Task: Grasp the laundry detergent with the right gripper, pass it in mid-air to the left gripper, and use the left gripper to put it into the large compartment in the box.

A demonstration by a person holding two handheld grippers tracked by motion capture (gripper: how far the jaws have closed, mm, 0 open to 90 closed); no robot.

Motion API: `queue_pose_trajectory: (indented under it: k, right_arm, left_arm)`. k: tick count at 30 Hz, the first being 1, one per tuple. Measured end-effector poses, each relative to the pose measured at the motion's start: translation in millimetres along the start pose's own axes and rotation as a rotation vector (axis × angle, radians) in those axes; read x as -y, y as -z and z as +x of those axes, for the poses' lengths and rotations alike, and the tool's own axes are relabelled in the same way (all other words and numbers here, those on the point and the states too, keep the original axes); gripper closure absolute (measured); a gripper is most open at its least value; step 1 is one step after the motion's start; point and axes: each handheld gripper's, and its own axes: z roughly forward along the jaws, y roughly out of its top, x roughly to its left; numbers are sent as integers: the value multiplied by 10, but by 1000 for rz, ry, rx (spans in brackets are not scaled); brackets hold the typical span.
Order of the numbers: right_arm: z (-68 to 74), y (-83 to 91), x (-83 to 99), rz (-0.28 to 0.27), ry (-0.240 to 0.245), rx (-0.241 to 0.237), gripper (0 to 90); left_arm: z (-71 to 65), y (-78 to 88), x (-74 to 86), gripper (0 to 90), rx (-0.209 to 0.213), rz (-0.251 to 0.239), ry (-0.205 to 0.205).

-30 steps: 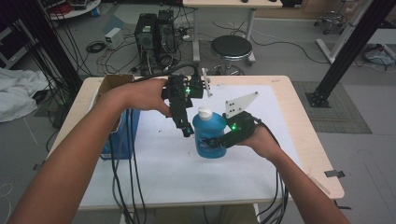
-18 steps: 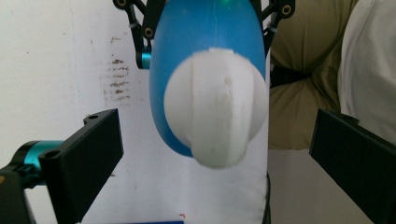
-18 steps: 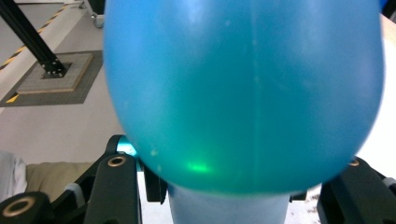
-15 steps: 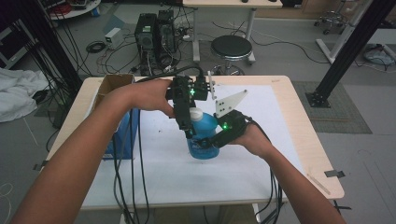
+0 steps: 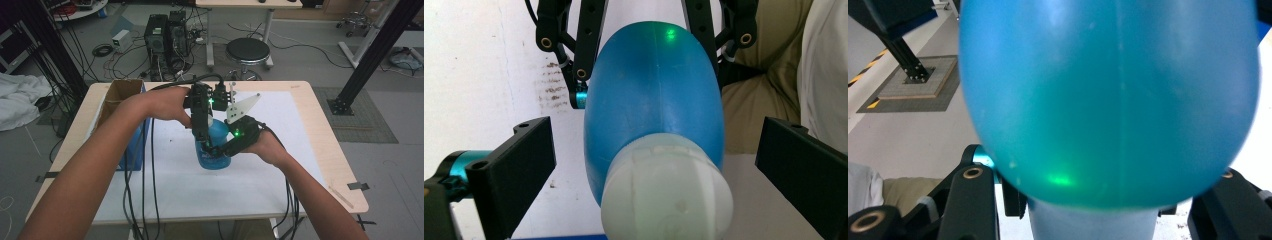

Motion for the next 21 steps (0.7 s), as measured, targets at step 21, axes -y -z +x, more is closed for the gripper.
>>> queue_pose_trajectory:
  k: [21]
  right_arm:
    - [9,50,-1,-15,5,10,448]
  left_arm:
    - [2,-26,-37,138,-2,5,-45]
